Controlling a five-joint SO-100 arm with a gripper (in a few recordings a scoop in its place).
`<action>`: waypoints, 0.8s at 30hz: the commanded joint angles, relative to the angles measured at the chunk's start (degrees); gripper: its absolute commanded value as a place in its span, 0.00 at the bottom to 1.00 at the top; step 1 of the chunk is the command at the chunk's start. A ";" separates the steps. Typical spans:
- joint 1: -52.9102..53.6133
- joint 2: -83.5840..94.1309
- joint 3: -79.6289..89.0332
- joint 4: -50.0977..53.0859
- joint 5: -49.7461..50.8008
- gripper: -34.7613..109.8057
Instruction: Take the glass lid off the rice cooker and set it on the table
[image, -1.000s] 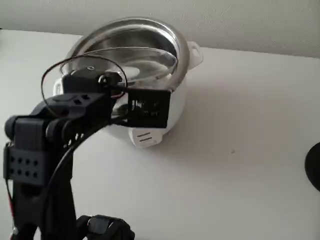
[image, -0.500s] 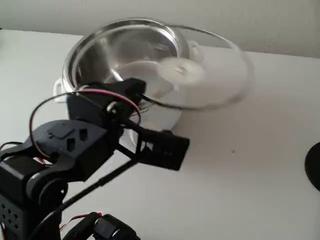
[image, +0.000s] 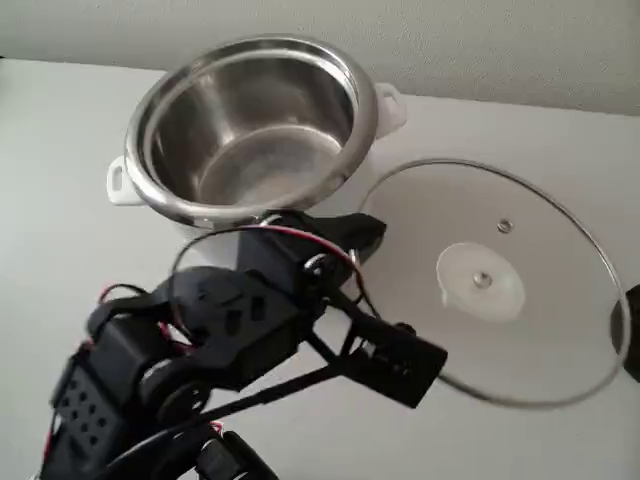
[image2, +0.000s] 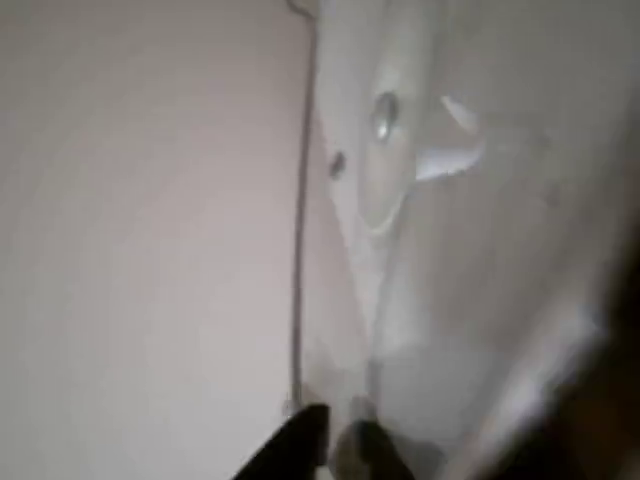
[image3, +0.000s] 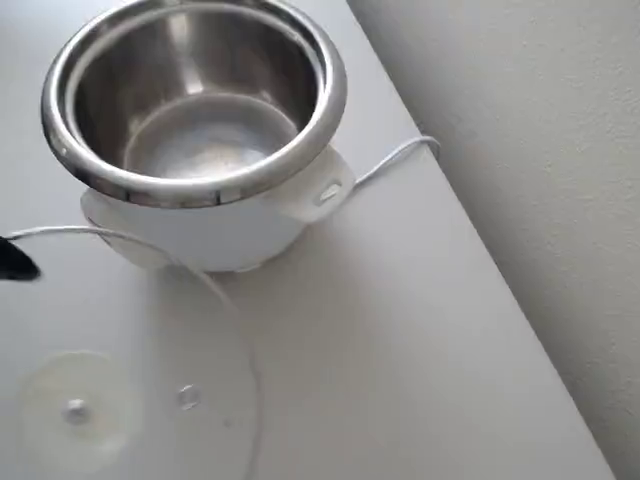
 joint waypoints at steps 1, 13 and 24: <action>-3.69 5.89 6.50 -10.81 -2.90 0.24; -4.13 -1.41 28.74 -31.03 -5.80 0.24; -1.76 -13.54 32.61 -30.85 -16.52 0.52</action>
